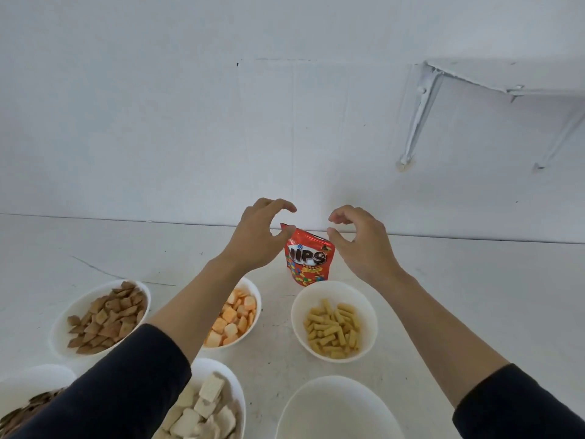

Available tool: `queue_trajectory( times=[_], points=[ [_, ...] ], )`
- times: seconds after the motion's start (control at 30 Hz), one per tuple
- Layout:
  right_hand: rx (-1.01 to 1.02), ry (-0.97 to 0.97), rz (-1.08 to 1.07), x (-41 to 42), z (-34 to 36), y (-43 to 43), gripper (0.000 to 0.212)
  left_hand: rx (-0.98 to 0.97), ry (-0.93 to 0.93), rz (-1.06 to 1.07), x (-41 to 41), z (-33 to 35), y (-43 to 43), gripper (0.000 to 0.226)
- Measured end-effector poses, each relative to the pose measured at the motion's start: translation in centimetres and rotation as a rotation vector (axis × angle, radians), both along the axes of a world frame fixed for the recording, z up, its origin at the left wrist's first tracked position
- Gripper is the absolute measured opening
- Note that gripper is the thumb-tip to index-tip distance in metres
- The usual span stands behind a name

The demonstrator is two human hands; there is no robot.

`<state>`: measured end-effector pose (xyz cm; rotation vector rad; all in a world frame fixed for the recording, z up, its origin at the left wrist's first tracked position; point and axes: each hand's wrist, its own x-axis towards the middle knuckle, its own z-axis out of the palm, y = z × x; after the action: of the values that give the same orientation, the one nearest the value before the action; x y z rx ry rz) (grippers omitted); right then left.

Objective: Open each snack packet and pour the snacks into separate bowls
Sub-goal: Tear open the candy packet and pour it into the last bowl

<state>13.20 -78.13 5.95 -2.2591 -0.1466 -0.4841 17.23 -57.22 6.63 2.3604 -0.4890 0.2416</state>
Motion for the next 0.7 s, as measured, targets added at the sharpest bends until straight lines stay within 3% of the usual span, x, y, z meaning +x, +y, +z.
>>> queue_trajectory(
  times=[0.17,0.27,0.4,0.7],
  points=[
    [-0.089,0.147,0.014,2.7,-2.3,-0.1,0.022,0.196,0.199,-0.043,3.3,-2.5,-1.3,0.043],
    [-0.075,0.194,0.019,3.5,-3.8,0.2,0.013,0.258,0.280,-0.090,4.2,-3.4,-1.4,0.037],
    [0.003,0.159,-0.025,3.8,-5.5,0.1,0.008,0.177,0.215,-0.036,4.4,-4.3,-1.4,0.018],
    [0.058,0.042,-0.021,4.4,-4.9,0.4,0.009,0.108,0.117,-0.012,4.4,-3.5,-0.8,0.019]
  ],
)
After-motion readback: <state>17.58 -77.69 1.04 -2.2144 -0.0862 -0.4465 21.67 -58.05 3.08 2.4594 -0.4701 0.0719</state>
